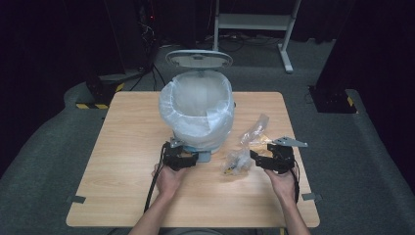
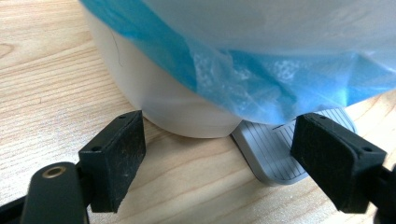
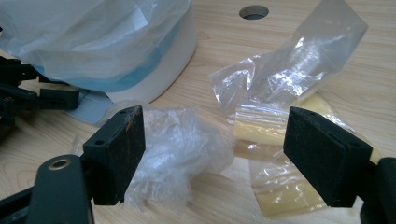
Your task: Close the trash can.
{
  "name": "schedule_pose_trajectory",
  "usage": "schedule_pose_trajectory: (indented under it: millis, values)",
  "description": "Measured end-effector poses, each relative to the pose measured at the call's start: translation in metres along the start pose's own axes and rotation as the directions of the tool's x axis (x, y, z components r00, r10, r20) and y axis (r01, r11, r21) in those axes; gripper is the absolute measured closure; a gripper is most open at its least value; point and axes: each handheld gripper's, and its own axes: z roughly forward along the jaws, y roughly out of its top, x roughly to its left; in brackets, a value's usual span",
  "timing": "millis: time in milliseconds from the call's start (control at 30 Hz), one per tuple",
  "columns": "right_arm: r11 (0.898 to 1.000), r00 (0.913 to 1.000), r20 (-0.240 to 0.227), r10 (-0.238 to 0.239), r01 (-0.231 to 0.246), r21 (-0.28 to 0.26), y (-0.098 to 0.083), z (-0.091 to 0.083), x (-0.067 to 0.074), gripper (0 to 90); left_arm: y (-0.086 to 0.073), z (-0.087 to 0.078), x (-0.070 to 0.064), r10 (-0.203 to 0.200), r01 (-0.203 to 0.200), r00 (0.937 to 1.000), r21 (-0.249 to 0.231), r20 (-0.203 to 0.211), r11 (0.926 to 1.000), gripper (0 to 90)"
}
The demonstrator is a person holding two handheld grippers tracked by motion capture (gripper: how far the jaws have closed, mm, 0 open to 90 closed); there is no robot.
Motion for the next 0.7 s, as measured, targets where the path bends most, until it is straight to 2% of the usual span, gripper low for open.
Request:
schedule_pose_trajectory:
  millis: [367, 567, 700]
  values:
    - [0.998, 0.9982, -0.059, -0.015, 0.019, 0.061, 0.01, 0.025, 0.009, 20.5, 0.0, 0.0, 0.0, -0.001, 0.001, 1.0, -0.001, 0.0, 1.0, 17.7]
    - [0.996, 0.9952, -0.089, -0.04, 0.047, 0.081, 0.01, 0.034, 0.018, 19.9, 0.0, 0.0, 0.0, -0.001, 0.001, 1.0, -0.001, 0.001, 1.0, 17.7]
    - [0.99, 0.9921, -0.108, -0.064, 0.077, 0.116, 0.006, 0.045, 0.025, 19.6, 0.0, 0.0, 0.0, -0.002, 0.002, 1.0, -0.001, 0.002, 1.0, 17.8]
